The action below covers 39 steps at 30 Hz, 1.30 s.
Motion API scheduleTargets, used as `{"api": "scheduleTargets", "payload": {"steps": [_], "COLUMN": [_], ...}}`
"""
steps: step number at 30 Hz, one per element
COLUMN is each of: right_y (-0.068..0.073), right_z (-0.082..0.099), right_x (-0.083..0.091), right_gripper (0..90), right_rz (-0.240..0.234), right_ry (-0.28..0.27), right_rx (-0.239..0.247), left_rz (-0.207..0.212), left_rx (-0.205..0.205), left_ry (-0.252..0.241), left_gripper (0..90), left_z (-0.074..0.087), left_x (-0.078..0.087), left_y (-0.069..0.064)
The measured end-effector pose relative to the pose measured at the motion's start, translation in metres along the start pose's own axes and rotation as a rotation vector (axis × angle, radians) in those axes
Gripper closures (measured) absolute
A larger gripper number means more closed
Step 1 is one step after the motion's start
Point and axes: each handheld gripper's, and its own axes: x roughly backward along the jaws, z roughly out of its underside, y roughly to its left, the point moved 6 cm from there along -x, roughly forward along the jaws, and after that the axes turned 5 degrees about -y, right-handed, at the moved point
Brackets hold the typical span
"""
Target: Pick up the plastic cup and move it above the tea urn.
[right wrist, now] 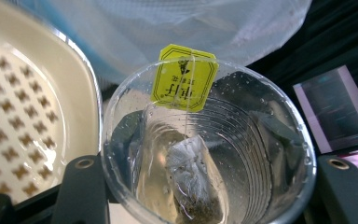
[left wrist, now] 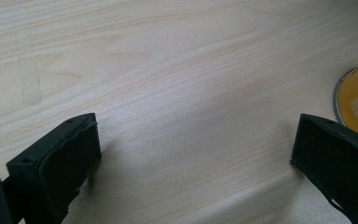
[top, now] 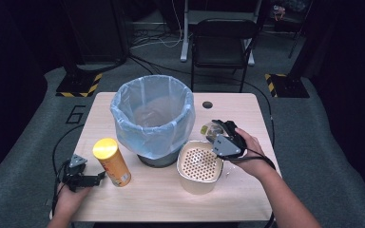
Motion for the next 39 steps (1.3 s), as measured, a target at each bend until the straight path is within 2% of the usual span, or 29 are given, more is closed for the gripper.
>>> {"api": "scheduleTargets", "payload": {"steps": [4, 5, 7, 10, 12, 13, 14, 15, 16, 17, 19, 20, 21, 22, 23, 24, 25, 26, 27, 28, 34, 39], "right_y": [0.010, 0.013, 0.018, 0.023, 0.027, 0.031, 0.031, 0.035, 0.037, 0.038, 0.038, 0.038, 0.039, 0.042, 0.043, 0.046, 0.046, 0.045, 0.045, 0.048, 0.051, 0.053], "right_z": [-0.006, -0.008, -0.012, -0.016, -0.018, -0.019, -0.019, -0.020, -0.020, -0.020, -0.023, -0.023, -0.024, -0.028, -0.028, -0.027, -0.029, -0.034, -0.034, -0.033, -0.037, -0.037], "right_x": [0.002, 0.003, 0.004, 0.005, 0.005, 0.005, 0.005, 0.005, 0.005, 0.006, 0.007, 0.007, 0.007, 0.007, 0.007, 0.008, 0.008, 0.008, 0.008, 0.009, 0.010, 0.011], "right_gripper": [38.9, 39.1, 39.2, 39.2, 39.2, 39.2, 39.2, 39.2, 39.2, 39.2, 39.1, 39.1, 39.1, 39.0, 39.0, 38.9, 38.8, 38.7, 38.7, 38.6, 38.4, 38.3], "right_rz": [0.071, 0.093, 0.122, 0.147, 0.145, 0.159, 0.159, 0.155, 0.176, 0.177, 0.190, 0.190, 0.186, 0.151, 0.160, 0.145, 0.143, 0.180, 0.180, 0.138, 0.138, 0.137], "right_ry": [0.047, 0.055, 0.072, 0.089, 0.098, 0.112, 0.112, 0.123, 0.128, 0.136, 0.148, 0.148, 0.152, 0.160, 0.158, 0.165, 0.156, 0.130, 0.130, 0.144, 0.128, 0.124], "right_rx": [0.195, 0.276, 0.390, 0.502, 0.586, 0.661, 0.661, 0.769, 0.818, 0.829, 0.904, 0.904, 0.935, 1.034, 1.027, 1.022, 1.040, 1.057, 1.057, 1.052, 1.080, 1.085], "left_rz": [0.000, -0.003, 0.000, -0.003, 0.000, 0.000, 0.000, 0.000, 0.000, 0.000, 0.000, -0.001, 0.000, -0.001, -0.001, 0.000, 0.000, 0.000, 0.000, 0.000, 0.000, 0.000], "left_rx": [0.000, -0.006, -0.001, -0.004, 0.000, 0.000, 0.000, 0.000, 0.000, 0.000, 0.000, -0.004, -0.001, -0.005, -0.003, 0.000, 0.001, 0.001, 0.001, 0.001, 0.000, 0.000], "left_ry": [0.000, 0.000, -0.001, 0.000, 0.000, 0.000, 0.000, 0.000, 0.000, 0.000, 0.000, 0.001, 0.000, 0.001, 0.001, 0.000, 0.000, 0.000, 0.000, 0.000, 0.000, 0.000], "left_gripper": [1.0, 1.0, 1.0, 1.0, 1.0, 1.0, 1.0, 1.0, 1.0, 1.0, 1.0, 1.0, 1.0, 1.0, 1.0, 1.0, 1.0, 1.0, 1.0, 1.0, 1.0, 1.0], "left_z": [0.000, 0.000, 0.000, 0.000, 0.000, 0.000, 0.000, 0.000, 0.000, 0.000, 0.000, 0.000, 0.000, 0.000, 0.000, 0.000, 0.000, 0.000, 0.000, 0.000, 0.000, 0.000], "left_x": [0.000, 0.000, 0.000, 0.000, 0.000, 0.000, 0.000, 0.000, 0.000, 0.000, 0.000, 0.000, 0.000, 0.000, 0.000, 0.000, 0.000, 0.000, 0.000, 0.000, 0.000, 0.000], "left_y": [0.000, 0.001, 0.000, 0.000, 0.000, 0.000, 0.000, 0.000, 0.000, 0.000, 0.000, 0.000, 0.000, 0.000, 0.000, 0.000, 0.000, 0.000, 0.000, 0.000, 0.000, 0.000]}}
